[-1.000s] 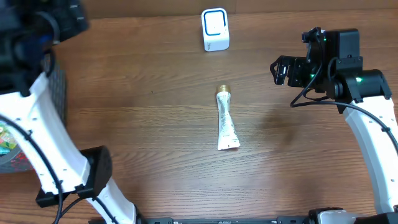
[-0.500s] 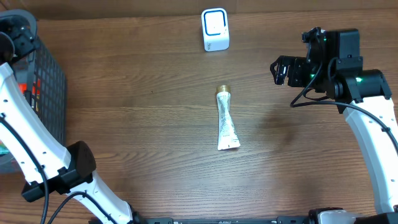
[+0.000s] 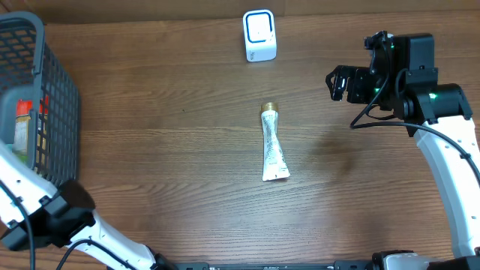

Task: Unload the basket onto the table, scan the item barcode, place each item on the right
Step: 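Reach the left gripper into the basket and grasp the red-topped package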

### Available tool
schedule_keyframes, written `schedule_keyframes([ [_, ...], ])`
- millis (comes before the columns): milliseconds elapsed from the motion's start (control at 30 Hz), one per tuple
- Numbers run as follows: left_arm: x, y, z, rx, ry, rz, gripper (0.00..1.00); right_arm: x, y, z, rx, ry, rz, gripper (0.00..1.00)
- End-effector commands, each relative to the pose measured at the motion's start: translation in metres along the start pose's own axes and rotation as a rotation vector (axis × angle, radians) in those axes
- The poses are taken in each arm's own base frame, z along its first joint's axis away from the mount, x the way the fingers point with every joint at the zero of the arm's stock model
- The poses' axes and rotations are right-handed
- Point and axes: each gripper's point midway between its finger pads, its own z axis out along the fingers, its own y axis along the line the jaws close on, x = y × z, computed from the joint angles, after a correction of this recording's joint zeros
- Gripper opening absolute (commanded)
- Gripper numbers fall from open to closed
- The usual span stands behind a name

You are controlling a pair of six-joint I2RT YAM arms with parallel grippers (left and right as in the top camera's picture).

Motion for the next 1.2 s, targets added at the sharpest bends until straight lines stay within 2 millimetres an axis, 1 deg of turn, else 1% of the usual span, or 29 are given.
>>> schedule_keyframes([
  [0,0.002,0.009,0.023,-0.017,0.015,-0.028,0.84,-0.010,0.006,-0.006,-0.014,-0.030,-0.013,1.00],
  [33,0.005,0.011,0.031,-0.026,0.023,-0.029,0.85,-0.010,0.006,-0.006,-0.014,-0.031,-0.013,1.00],
  [67,0.012,0.012,0.043,-0.034,0.044,-0.010,0.87,-0.011,0.006,-0.006,-0.014,-0.032,-0.013,1.00],
  [100,0.016,0.012,0.048,-0.036,0.057,0.008,0.88,-0.011,0.006,-0.006,-0.014,-0.033,-0.013,1.00],
  [233,0.044,0.010,0.088,-0.040,0.128,0.141,0.87,-0.011,0.006,-0.006,-0.014,-0.034,-0.014,1.00],
  [300,0.064,0.009,0.112,-0.036,0.166,0.242,0.87,-0.011,0.005,-0.006,-0.004,-0.036,-0.013,1.00],
  [333,0.080,0.009,0.129,-0.031,0.193,0.321,0.88,-0.012,0.003,-0.006,0.005,-0.037,-0.013,1.00],
  [400,0.102,0.010,0.150,-0.025,0.222,0.403,0.89,-0.012,0.002,-0.006,0.010,-0.039,-0.013,1.00],
  [500,0.125,0.014,0.172,-0.016,0.243,0.493,0.93,-0.012,0.002,-0.006,0.011,-0.038,-0.012,1.00],
  [567,0.135,0.017,0.184,-0.015,0.241,0.528,0.98,-0.012,0.002,-0.006,0.011,-0.038,-0.012,1.00],
  [633,0.144,0.016,0.195,-0.001,0.228,0.568,0.97,-0.012,0.002,-0.006,0.011,-0.038,-0.012,1.00],
  [700,0.153,0.007,0.202,0.057,0.220,0.613,0.97,-0.012,0.002,-0.006,0.011,-0.038,-0.013,1.00],
  [733,0.156,0.004,0.206,0.078,0.217,0.623,0.94,-0.012,0.002,-0.006,0.011,-0.038,-0.012,1.00],
  [833,0.164,0.001,0.221,0.095,0.227,0.622,0.95,-0.012,0.002,-0.006,0.011,-0.037,-0.012,1.00],
  [867,0.171,0.001,0.231,0.097,0.251,0.620,0.96,-0.011,0.002,-0.006,0.011,-0.036,-0.012,1.00],
  [1000,0.190,0.006,0.251,0.091,0.319,0.577,0.98,-0.011,0.002,-0.006,0.012,-0.035,-0.011,1.00],
  [1067,0.194,0.010,0.258,0.094,0.342,0.522,1.00,-0.011,0.002,-0.006,0.012,-0.035,-0.011,1.00],
  [1167,0.197,0.012,0.265,0.154,0.365,0.468,1.00,-0.011,0.002,-0.006,0.011,-0.035,-0.011,1.00],
])
